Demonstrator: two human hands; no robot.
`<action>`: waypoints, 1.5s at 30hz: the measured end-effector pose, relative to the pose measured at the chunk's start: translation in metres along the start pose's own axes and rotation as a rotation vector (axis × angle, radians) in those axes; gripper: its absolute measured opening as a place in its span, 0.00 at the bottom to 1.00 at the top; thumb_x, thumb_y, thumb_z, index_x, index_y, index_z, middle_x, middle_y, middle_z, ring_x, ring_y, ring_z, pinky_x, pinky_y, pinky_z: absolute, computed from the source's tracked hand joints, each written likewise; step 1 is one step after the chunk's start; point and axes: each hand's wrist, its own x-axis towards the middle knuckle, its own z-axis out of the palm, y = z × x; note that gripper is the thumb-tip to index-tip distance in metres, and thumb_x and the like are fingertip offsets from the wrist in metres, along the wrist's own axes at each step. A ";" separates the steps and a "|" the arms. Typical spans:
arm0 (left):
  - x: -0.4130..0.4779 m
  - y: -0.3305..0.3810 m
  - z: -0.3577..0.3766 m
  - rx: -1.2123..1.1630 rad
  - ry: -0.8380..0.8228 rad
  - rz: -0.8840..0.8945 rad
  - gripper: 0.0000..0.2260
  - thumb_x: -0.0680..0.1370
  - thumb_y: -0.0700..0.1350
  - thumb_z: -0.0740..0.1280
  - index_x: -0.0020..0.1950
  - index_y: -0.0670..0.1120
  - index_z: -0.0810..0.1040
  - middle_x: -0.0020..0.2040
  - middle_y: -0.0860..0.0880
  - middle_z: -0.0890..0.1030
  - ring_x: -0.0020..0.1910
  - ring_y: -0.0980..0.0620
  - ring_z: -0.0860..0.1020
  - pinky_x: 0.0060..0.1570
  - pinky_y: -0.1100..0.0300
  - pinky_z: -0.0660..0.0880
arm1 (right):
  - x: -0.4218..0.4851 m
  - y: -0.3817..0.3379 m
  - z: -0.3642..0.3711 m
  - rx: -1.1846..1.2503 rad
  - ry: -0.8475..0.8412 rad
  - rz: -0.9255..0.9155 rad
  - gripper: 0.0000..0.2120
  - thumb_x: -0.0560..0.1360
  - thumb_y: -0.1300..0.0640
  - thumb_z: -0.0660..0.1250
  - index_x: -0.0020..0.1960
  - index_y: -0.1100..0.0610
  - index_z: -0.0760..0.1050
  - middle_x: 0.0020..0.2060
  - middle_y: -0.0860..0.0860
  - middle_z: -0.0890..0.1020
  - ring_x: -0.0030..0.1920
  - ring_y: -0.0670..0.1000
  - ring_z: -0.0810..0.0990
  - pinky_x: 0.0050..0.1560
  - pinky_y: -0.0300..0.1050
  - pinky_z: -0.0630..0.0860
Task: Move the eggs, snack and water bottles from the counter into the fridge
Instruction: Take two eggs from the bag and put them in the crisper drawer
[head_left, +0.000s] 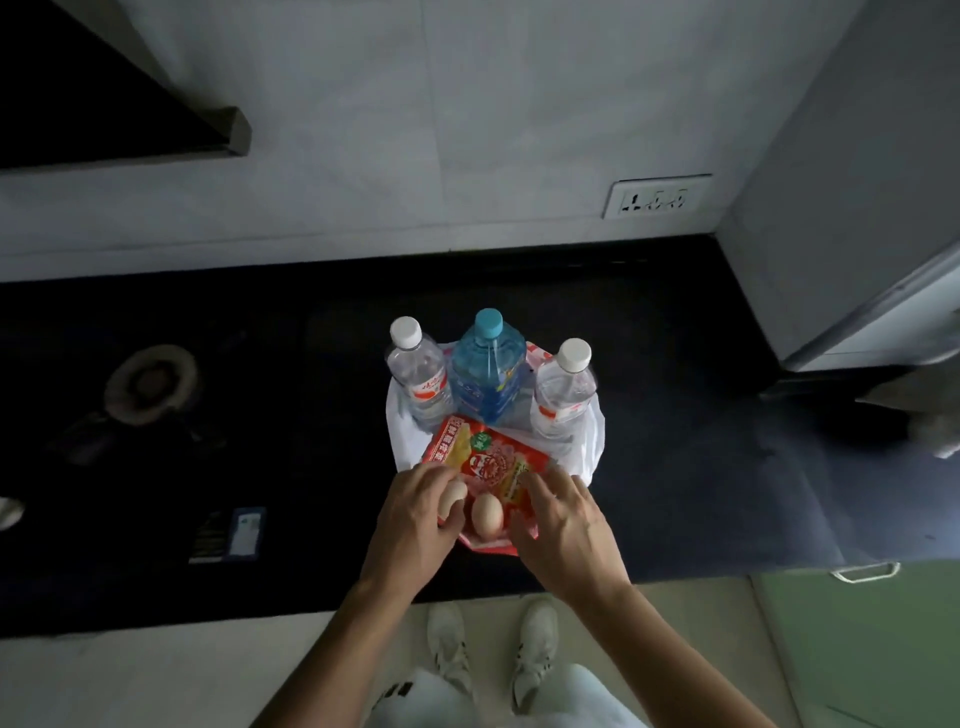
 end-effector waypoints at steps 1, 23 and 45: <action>0.004 -0.003 0.004 0.011 -0.022 0.007 0.18 0.75 0.45 0.73 0.64 0.45 0.77 0.61 0.49 0.78 0.59 0.50 0.76 0.59 0.55 0.76 | 0.002 -0.005 0.005 0.023 -0.018 0.008 0.17 0.74 0.48 0.59 0.58 0.54 0.76 0.51 0.51 0.77 0.46 0.55 0.76 0.40 0.50 0.79; 0.028 -0.041 0.037 0.071 -0.202 -0.075 0.19 0.70 0.48 0.76 0.56 0.46 0.74 0.54 0.46 0.77 0.54 0.45 0.76 0.51 0.55 0.74 | 0.026 -0.039 0.063 -0.151 -0.251 0.193 0.13 0.76 0.44 0.66 0.48 0.53 0.77 0.49 0.49 0.76 0.48 0.53 0.79 0.44 0.51 0.80; 0.025 0.037 -0.019 -1.042 -0.171 -0.340 0.11 0.75 0.48 0.73 0.55 0.48 0.78 0.40 0.52 0.81 0.35 0.59 0.80 0.35 0.65 0.75 | 0.022 -0.033 -0.044 1.188 -0.129 0.416 0.11 0.72 0.53 0.68 0.54 0.53 0.77 0.33 0.43 0.81 0.33 0.40 0.79 0.33 0.34 0.74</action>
